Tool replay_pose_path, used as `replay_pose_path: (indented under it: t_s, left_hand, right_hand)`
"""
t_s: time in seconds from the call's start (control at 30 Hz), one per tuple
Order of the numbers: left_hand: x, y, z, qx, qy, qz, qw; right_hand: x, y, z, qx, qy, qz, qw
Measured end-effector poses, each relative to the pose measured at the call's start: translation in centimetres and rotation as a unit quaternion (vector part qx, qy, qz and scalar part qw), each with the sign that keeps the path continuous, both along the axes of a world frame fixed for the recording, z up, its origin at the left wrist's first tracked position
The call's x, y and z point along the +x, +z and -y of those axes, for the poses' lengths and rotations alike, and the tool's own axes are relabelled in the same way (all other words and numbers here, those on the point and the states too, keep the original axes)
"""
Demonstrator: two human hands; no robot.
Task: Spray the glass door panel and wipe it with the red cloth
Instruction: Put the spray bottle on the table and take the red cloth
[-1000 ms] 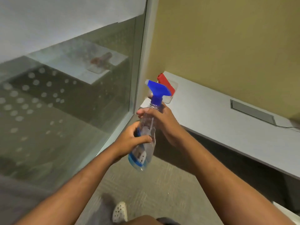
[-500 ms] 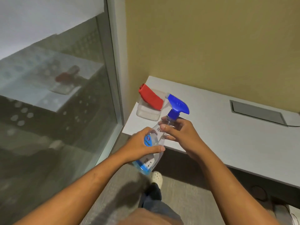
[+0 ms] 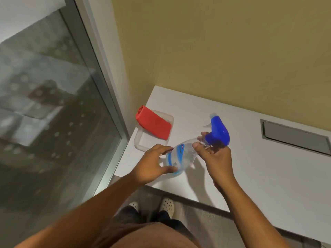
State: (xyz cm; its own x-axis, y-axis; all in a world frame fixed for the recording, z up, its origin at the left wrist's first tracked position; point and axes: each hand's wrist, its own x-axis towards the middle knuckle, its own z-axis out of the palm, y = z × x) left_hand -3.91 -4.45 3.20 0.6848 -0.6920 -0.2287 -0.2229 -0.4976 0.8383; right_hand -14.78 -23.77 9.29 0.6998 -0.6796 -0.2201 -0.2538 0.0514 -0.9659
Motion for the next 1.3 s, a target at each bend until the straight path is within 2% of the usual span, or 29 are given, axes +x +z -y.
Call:
replay_pose_path:
  t_s: [0.17, 0.23, 0.3, 0.43, 0.57, 0.8, 0.9, 0.97, 1.03, 1.17, 1.23, 1.3]
  left_hand:
    - [4.6, -3.9, -2.5, 0.034, 0.027, 0.118, 0.992]
    - [6.2, -5.2, -3.5, 0.057, 0.000, 0.201, 0.978]
    - [7.6, -5.9, -4.1, 0.083, -0.029, 0.244, 0.966]
    - [8.7, -6.9, -4.4, 0.147, -0.067, 0.263, 0.951]
    - [8.8, -9.2, -5.0, 0.172, -0.126, 0.296, 0.931]
    - [9.1, -10.5, -5.6, 0.118, -0.113, 0.300, 0.940]
    - [9.9, -9.6, -5.1, 0.073, -0.059, 0.255, 0.962]
    - [11.2, -8.8, -4.3, 0.041, 0.030, 0.192, 0.980]
    - [13.2, -8.2, -3.3, 0.018, 0.139, 0.113, 0.984]
    - [17.2, -5.6, -0.7, -0.007, 0.284, -0.065, 0.957]
    - [18.7, -4.6, 0.4, -0.025, 0.316, -0.150, 0.936]
    - [19.8, -4.7, 1.1, -0.023, 0.313, -0.183, 0.932]
  right_hand:
    - [4.2, -2.7, 0.1, -0.067, -0.038, -0.028, 0.997]
    - [5.5, -3.9, -0.3, -0.097, -0.041, -0.038, 0.994]
    - [6.6, -4.8, -0.7, -0.123, -0.047, -0.050, 0.990]
    - [7.8, -5.8, -1.5, -0.135, -0.050, -0.065, 0.988]
    - [8.5, -6.5, -1.9, -0.149, -0.049, -0.074, 0.985]
    - [9.5, -7.3, -1.9, -0.168, -0.040, -0.107, 0.979]
    - [10.0, -7.4, -1.7, -0.161, -0.037, -0.118, 0.979]
    - [10.3, -7.2, -1.6, -0.159, -0.038, -0.123, 0.979]
    - [10.3, -7.1, -1.5, -0.154, -0.036, -0.127, 0.979]
    - [9.4, -7.0, -1.3, -0.152, -0.033, -0.142, 0.978]
    - [8.5, -6.9, -1.4, -0.160, -0.029, -0.144, 0.976]
    - [7.4, -6.8, -1.9, -0.156, -0.027, -0.151, 0.976]
